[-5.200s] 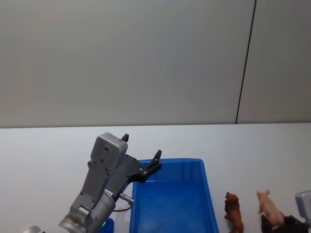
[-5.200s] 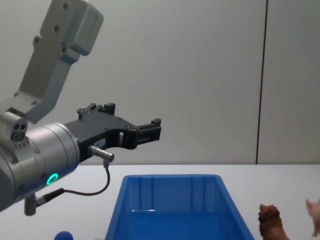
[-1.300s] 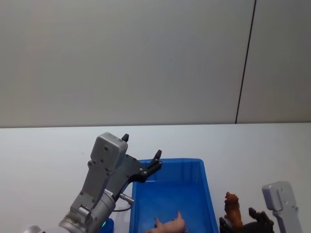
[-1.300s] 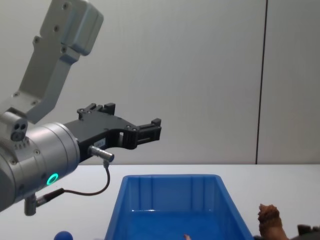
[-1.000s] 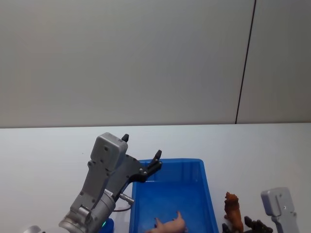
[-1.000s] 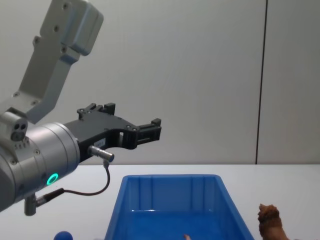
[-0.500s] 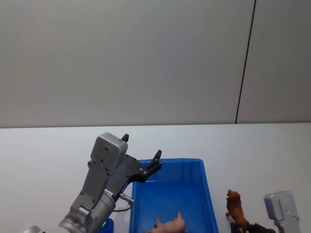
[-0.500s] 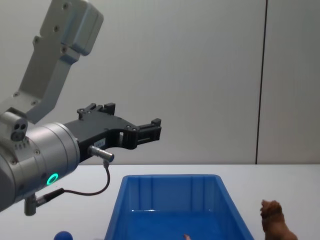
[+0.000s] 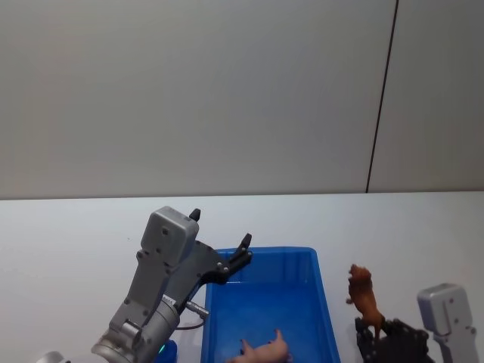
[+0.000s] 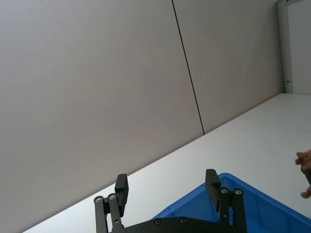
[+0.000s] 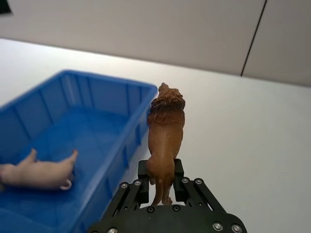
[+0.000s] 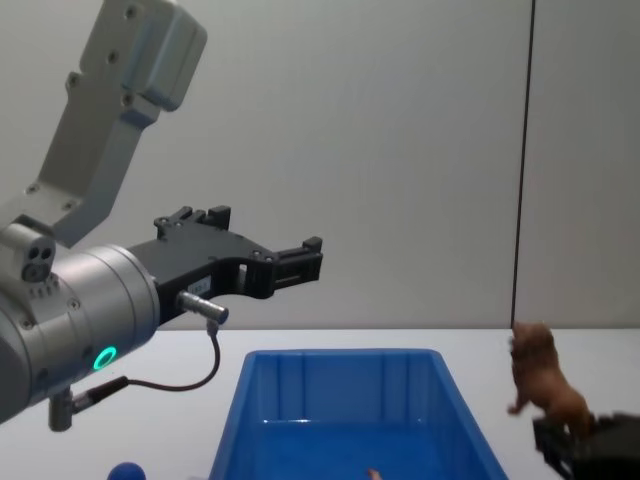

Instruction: Pick up the two dolls from the table and place them into the box.

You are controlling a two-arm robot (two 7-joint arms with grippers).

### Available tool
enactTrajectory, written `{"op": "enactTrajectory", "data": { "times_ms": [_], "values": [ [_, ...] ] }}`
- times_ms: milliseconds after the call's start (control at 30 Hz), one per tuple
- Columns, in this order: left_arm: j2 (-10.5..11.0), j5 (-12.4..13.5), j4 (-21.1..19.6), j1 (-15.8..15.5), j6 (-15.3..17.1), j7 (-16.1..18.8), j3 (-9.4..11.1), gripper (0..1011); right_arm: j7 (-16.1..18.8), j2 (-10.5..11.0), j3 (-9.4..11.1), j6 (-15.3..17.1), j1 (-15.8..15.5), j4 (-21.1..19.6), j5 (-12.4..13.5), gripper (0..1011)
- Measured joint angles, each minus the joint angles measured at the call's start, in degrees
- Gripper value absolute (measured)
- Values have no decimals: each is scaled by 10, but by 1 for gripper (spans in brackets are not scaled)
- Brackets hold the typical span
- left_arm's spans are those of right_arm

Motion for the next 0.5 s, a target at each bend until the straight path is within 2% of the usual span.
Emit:
{"op": "enactTrajectory", "data": {
  "times_ms": [233, 500],
  "values": [
    [0, 0, 0, 0, 0, 0, 0, 1001, 42, -1, 2, -31, 16, -5, -2, 264],
    [0, 0, 0, 0, 0, 0, 0, 1001, 98, -11, 1, -41, 46, 6, 0, 264]
  ]
}}
